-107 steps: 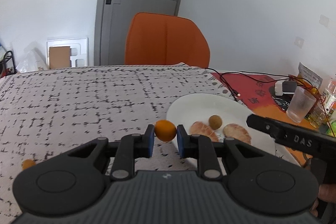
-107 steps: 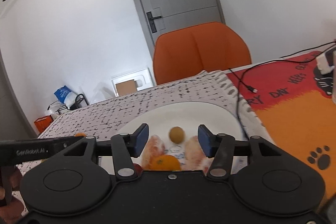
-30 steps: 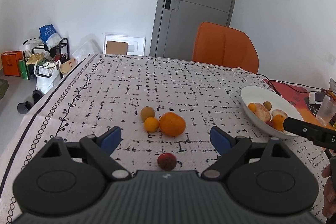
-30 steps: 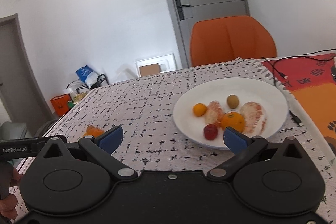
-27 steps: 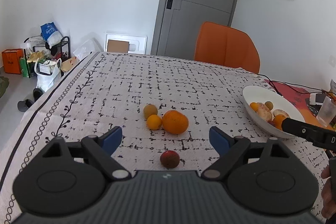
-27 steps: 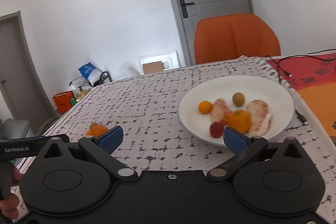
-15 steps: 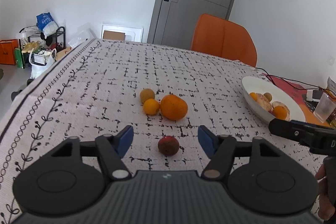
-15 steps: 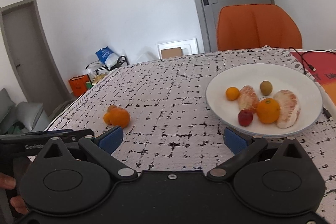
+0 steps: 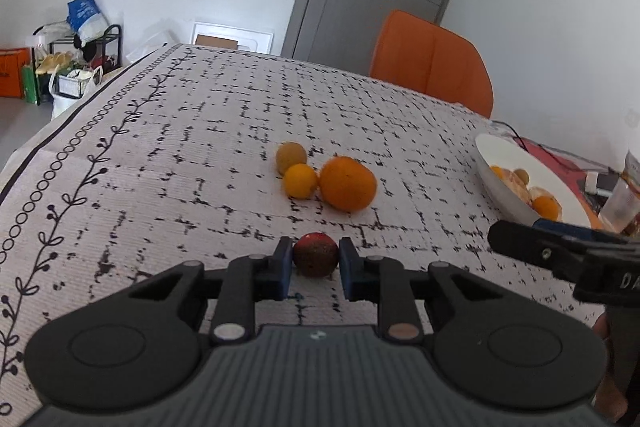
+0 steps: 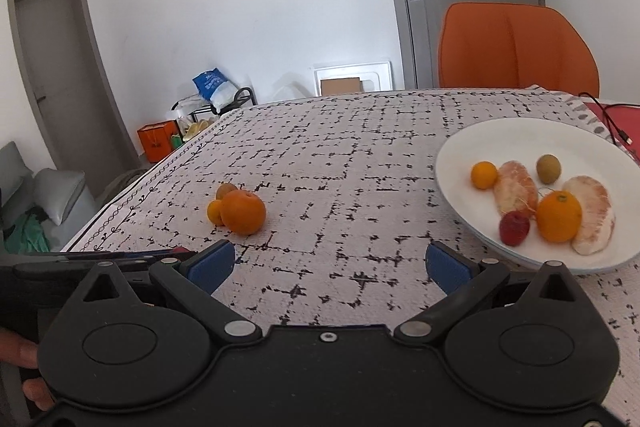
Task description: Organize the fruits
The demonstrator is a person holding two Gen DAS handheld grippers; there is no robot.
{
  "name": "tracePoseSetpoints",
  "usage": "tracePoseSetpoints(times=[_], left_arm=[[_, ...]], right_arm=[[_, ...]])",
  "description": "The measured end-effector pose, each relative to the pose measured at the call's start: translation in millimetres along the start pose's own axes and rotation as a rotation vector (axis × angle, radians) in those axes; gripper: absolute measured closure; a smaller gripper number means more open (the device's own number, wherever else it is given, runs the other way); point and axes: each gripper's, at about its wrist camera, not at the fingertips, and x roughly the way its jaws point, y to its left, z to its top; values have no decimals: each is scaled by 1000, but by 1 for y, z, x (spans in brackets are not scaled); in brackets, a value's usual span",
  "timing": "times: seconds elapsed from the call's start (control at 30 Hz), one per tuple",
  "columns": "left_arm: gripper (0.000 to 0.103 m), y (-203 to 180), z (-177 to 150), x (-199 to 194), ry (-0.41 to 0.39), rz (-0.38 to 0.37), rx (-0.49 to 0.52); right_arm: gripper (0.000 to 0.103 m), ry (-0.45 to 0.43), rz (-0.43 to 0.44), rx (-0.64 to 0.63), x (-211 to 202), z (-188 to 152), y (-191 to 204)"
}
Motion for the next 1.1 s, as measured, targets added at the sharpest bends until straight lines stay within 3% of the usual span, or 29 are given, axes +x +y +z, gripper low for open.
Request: tracePoseSetpoints(times=[0.37, 0.63, 0.93, 1.07, 1.1], left_arm=[[80, 30, 12, -3, -31, 35, -44], [80, 48, 19, -6, -53, 66, -73], [80, 67, 24, -8, -60, 101, -93], [80, 69, 24, -6, -57, 109, -100], [80, 69, 25, -6, -56, 109, -101]], right_arm=[[1, 5, 65, -44, 24, 10, 25], [15, 24, 121, -96, 47, 23, 50], [23, 54, 152, -108, 72, 24, 70], [40, 55, 145, -122, 79, 22, 72], [62, 46, 126, -135, 79, 21, 72]])
